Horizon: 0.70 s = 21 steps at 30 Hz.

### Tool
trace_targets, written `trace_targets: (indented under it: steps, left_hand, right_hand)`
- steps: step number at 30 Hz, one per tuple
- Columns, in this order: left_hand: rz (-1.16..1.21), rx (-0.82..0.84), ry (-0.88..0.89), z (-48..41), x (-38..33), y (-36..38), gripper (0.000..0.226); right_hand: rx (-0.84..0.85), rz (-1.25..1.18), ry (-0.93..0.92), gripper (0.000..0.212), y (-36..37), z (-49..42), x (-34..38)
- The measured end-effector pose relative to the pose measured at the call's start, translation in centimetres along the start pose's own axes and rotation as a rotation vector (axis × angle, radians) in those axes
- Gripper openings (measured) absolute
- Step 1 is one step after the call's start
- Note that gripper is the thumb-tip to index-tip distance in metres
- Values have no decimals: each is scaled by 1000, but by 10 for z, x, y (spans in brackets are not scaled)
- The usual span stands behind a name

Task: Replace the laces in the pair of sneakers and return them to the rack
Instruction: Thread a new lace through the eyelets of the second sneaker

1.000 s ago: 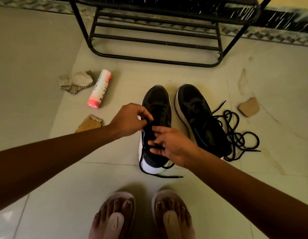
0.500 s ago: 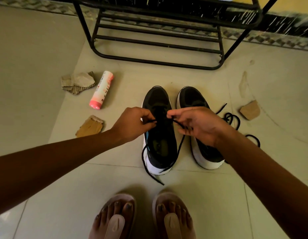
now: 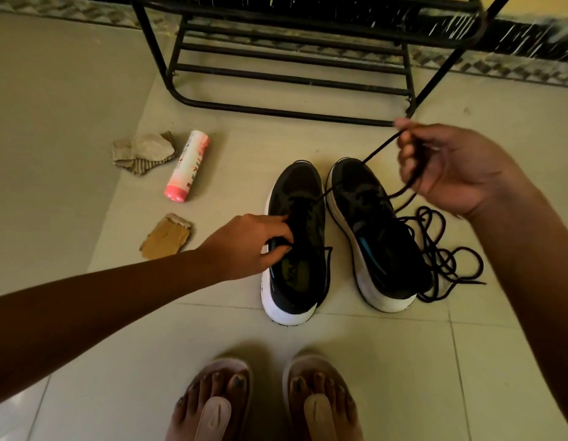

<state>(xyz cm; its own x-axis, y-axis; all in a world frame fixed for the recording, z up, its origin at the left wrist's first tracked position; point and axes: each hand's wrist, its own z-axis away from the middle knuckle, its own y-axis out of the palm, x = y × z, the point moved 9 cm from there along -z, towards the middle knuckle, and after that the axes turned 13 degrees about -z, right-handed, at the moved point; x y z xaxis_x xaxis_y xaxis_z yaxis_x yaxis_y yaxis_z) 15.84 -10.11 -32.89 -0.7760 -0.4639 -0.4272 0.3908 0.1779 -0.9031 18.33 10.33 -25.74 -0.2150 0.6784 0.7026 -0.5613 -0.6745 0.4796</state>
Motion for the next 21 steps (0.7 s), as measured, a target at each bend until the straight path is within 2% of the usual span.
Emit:
trace_targets:
  steps: [5, 10, 12, 15, 18, 21]
  left_hand:
    - [-39, -46, -61, 3, 0, -3, 39]
    - [-31, -65, -103, -7, -3, -1, 50]
    - [-50, -37, -107, -11, -6, 2, 39]
    - [-88, -34, -91, -13, -12, 9, 30]
    - [-99, -68, -79, -13, -14, 11, 30]
    - [-126, -112, -59, -13, -14, 12, 26]
  right_hand:
    - [5, 49, -182, 23, -8, 6, 48]
    - [69, -47, -271, 22, -5, 11, 61]
    - [72, -115, -295, 24, -5, 10, 57]
    - [89, -161, -248, 32, 0, 5, 31]
    - [90, -69, -153, 47, 5, -2, -13]
    - [40, 27, -116, 51, 7, -6, -54]
